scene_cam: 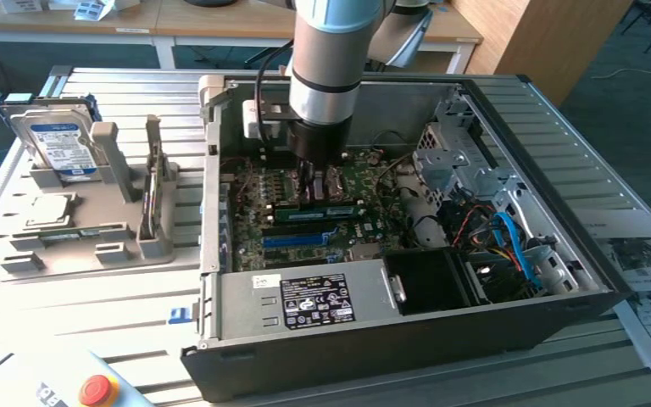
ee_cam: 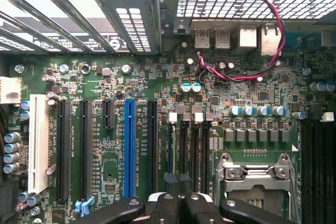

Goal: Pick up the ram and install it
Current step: 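Press down the ram until it locks into place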

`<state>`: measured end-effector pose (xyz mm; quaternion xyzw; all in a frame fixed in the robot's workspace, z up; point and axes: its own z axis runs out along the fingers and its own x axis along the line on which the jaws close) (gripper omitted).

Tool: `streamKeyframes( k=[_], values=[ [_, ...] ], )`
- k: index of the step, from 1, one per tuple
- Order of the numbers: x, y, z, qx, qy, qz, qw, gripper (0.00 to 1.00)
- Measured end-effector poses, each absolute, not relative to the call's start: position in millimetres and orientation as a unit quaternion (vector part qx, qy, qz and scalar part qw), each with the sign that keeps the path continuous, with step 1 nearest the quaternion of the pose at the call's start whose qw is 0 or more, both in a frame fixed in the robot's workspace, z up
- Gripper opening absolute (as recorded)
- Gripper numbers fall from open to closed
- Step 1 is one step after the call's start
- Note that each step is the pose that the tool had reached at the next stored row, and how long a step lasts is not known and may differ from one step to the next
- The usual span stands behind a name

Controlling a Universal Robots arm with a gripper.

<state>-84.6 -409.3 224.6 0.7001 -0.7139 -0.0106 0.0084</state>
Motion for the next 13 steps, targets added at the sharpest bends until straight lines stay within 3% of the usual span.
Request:
streamKeyframes(
  k=[13],
  values=[
    [-84.6, -409.4, 222.9, 0.700, -0.714, -0.011, 0.008, 0.10]
  ],
)
